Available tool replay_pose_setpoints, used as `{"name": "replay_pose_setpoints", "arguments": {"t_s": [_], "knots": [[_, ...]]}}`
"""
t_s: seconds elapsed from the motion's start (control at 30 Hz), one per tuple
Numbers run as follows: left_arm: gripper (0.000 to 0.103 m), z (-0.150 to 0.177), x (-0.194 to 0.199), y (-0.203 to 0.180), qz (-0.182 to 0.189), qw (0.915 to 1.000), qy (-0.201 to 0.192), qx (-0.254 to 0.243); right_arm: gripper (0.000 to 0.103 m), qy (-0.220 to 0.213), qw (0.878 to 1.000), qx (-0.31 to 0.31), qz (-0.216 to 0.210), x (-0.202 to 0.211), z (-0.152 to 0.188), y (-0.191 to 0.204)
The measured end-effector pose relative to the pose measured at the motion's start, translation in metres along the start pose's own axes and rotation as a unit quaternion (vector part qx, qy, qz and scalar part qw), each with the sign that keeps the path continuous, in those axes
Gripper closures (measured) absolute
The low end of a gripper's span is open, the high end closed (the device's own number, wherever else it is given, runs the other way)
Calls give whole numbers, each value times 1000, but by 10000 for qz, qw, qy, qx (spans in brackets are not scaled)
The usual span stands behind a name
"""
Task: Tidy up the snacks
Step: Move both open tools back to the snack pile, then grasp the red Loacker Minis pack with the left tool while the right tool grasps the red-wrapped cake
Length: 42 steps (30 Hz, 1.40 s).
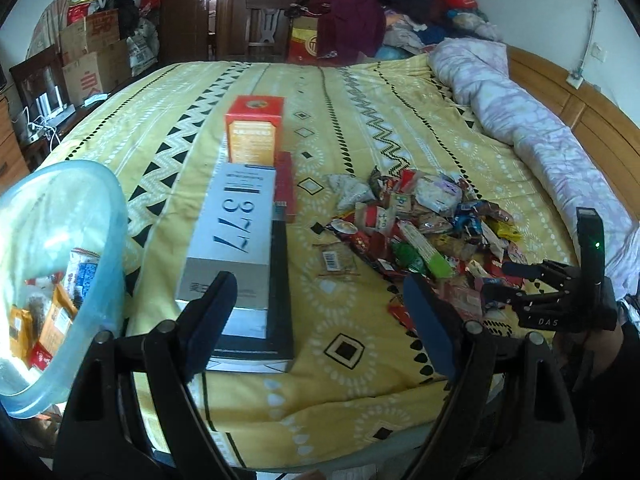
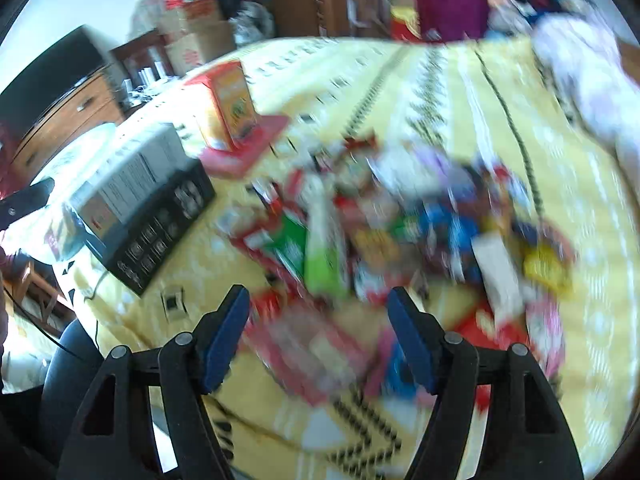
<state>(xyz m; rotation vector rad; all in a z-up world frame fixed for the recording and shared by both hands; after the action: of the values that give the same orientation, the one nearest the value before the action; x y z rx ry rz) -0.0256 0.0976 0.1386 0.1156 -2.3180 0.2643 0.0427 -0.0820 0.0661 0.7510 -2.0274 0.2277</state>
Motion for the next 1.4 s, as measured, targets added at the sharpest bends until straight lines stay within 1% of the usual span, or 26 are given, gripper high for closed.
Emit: {"name": "replay_pose_setpoints", "arguments": {"t_s": [0.07, 0.13, 0.2, 0.3, 0.33, 0.37, 0.4, 0.43, 0.47, 0.53, 0.63, 0.67, 0.73, 0.77, 0.83, 0.9, 0.93, 0.97, 1.03, 1.1, 1.13, 1.23, 1.3, 1.4], "knots": [[17, 5, -6, -14, 97, 9998, 122, -132, 28, 207, 9995, 228, -114, -6, 21, 13], [17, 13, -14, -24, 222, 9990, 342, -201, 28, 279, 9980, 551, -122, -10, 32, 20], [17, 22, -26, -33, 365, 9973, 600, -227, 28, 307, 9956, 878, -105, -17, 35, 23], [17, 35, -40, -43, 482, 9945, 903, -229, 19, 241, 9920, 1242, 34, -26, 30, 23], [17, 40, -45, -46, 536, 9932, 1015, -209, 17, 318, 9910, 1303, 23, -37, 30, 22], [17, 45, -51, -50, 585, 9919, 1114, -179, 18, 456, 9903, 1313, 7, -46, 30, 21], [17, 50, -57, -52, 619, 9905, 1217, -146, 23, 640, 9898, 1275, -63, -56, 34, 19], [17, 56, -63, -54, 654, 9891, 1312, -117, 35, 697, 9899, 1232, -77, -58, 34, 17], [17, 60, -69, -57, 660, 9881, 1384, -111, 41, 603, 9915, 1151, -9, -53, 36, 14], [17, 68, -82, -64, 605, 9868, 1484, -231, 43, 289, 9957, 880, -32, -32, 36, 9], [17, 80, -109, -79, 522, 9828, 1682, -554, 43, -162, 9997, 119, -149, 6, 41, -8], [17, 82, -118, -84, 525, 9815, 1725, -642, 43, -253, 9994, -160, -145, 16, 46, -16], [18, 87, -138, -92, 541, 9784, 1838, -771, 43, -248, 9985, -473, -137, 22, 56, -25], [18, 89, -147, -93, 494, 9779, 1861, -813, 43, -203, 9981, -565, -136, 23, 63, -29], [17, 91, -159, -84, 139, 9791, 1853, -822, 43, -112, 9979, -635, -100, 22, 74, -33], [16, 89, -157, -66, -234, 9822, 1756, -630, 43, -48, 9974, -719, -94, 20, 82, -38], [16, 87, -153, -55, -477, 9832, 1691, -492, 43, -67, 9970, -767, -76, 22, 84, -41], [20, 84, -148, -47, -635, 9840, 1619, -383, 43, -99, 9966, -812, -79, 24, 85, -43], [22, 83, -140, -46, -613, 9862, 1503, -311, 43, -114, 9960, -876, -113, 22, 87, -44], [22, 80, -132, -57, -569, 9884, 1311, -506, 43, -69, 9957, -909, -129, 16, 89, -42], [22, 81, -130, -63, -480, 9891, 1271, -574, 43, -46, 9959, -896, -148, 13, 91, -40], [22, 81, -136, -77, -264, 9886, 1312, -692, 42, 73, 9974, -711, -115, 4, 97, -32], [22, 79, -144, -80, -199, 9882, 1356, -678, 42, 137, 9978, -654, -39, -3, 100, -31], [22, 78, -162, -83, -158, 9867, 1494, -621, 41, 218, 9975, -673, -47, -10, 105, -34]]}}
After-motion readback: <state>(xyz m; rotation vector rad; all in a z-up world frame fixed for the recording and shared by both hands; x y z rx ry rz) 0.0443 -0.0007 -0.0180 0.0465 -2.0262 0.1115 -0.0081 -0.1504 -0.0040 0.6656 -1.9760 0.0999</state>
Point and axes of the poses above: each gripper's, at about its wrist camera, not at the fingertips, and x roughly against the way its jaws point, y to its left, z to its underside, the point moved 6 cm from there along -x, roughly the way its jaws point, and after that the axes turned 2 degrees about z, right-handed, at the moved point
